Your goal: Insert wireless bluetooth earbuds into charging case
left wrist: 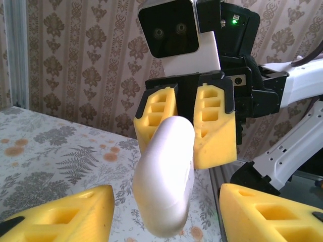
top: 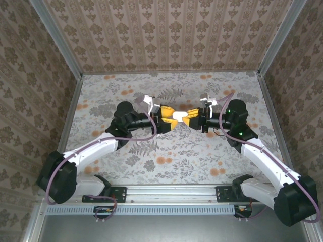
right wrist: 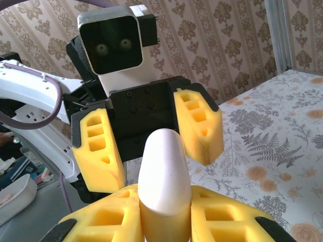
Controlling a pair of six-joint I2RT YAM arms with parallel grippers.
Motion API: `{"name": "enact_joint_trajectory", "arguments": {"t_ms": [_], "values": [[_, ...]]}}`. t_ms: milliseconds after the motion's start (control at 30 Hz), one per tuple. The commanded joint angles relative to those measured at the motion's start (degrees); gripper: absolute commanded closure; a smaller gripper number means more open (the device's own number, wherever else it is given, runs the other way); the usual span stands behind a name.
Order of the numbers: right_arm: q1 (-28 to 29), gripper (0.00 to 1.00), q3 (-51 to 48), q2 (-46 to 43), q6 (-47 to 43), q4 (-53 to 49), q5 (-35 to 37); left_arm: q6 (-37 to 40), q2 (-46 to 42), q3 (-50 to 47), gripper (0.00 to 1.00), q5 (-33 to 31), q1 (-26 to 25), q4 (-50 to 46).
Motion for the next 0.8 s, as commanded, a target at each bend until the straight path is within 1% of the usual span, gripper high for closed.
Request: {"name": "enact_joint_trajectory", "arguments": {"t_ms": [0, 233, 400, 533, 600, 767], "values": [[0.4, 0.76, -0.7, -1.1, 1.4, 3.9, -1.2, -2.6, 1.1, 2.7, 0.44, 3.3, -0.3, 2.5], [0.7, 0.76, -1.4, -1.3, 3.1, 6.8, 0.1, -4.6, 2.0, 3.4, 0.51, 3.8, -0.6, 3.4], [0.9, 0.76, -2.2, -1.3, 5.3, 10.1, 1.7, -5.5, 2.4, 3.7, 0.53, 3.7, -0.6, 3.2], [1.0, 0.76, -2.6, -1.4, 5.8, 10.7, 2.6, -6.4, 2.7, 3.7, 0.55, 3.6, -0.8, 4.9], [1.0, 0.76, -2.6, -1.4, 5.9, 10.8, 2.8, -6.8, 2.8, 3.8, 0.6, 3.9, -0.9, 5.8], [1.0, 0.76, -2.6, -1.4, 6.2, 10.9, 4.1, -8.5, 3.2, 3.7, 0.61, 3.5, -1.2, 8.4]]}}
